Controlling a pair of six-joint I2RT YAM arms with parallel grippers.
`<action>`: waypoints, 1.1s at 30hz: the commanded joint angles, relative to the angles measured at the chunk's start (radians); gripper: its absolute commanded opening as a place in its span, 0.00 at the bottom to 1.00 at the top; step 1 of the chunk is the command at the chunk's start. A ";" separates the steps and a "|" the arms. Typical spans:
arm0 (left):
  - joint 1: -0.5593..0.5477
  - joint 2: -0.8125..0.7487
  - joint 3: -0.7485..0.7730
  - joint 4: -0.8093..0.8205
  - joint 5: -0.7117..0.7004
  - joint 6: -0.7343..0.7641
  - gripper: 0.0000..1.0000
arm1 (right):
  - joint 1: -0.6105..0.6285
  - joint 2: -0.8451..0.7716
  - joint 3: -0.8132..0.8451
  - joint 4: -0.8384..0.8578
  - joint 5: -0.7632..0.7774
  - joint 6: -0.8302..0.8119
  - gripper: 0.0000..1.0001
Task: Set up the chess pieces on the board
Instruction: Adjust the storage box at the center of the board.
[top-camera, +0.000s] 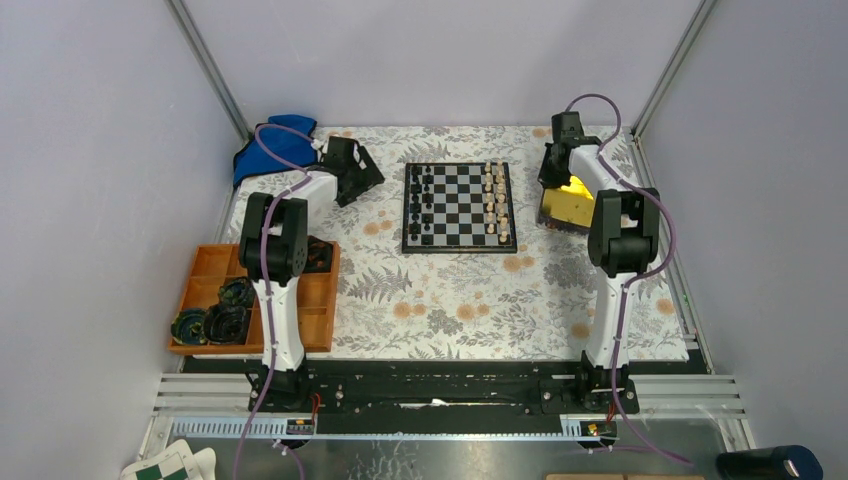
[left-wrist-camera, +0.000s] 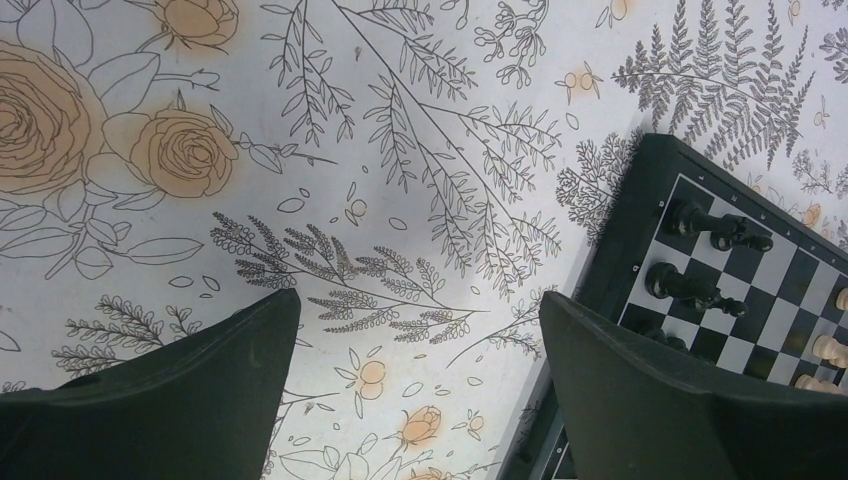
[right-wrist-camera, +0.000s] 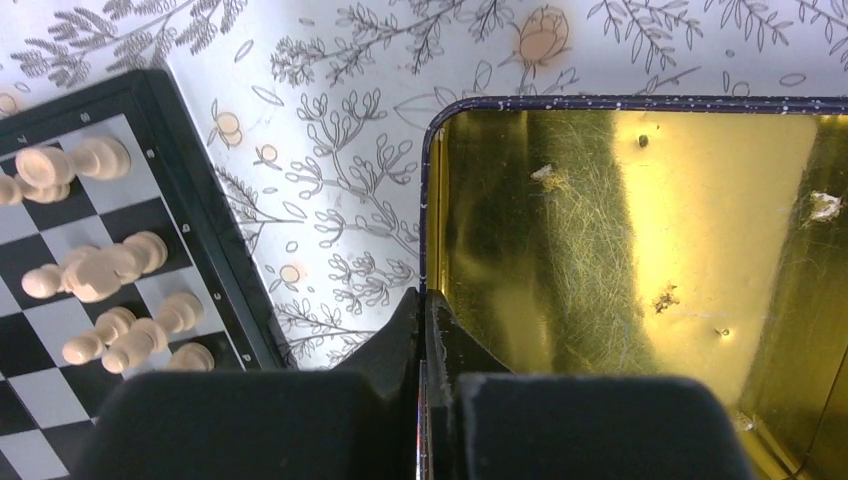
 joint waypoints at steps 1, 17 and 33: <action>0.007 0.074 -0.011 -0.107 -0.010 -0.005 0.99 | -0.011 0.039 0.037 -0.010 0.027 0.017 0.00; 0.076 0.149 0.060 -0.080 0.119 -0.096 0.99 | -0.008 -0.225 -0.299 0.383 0.099 -0.162 0.00; 0.105 0.205 0.098 -0.069 0.159 -0.132 0.99 | 0.033 -0.326 -0.432 0.502 0.039 -0.278 0.00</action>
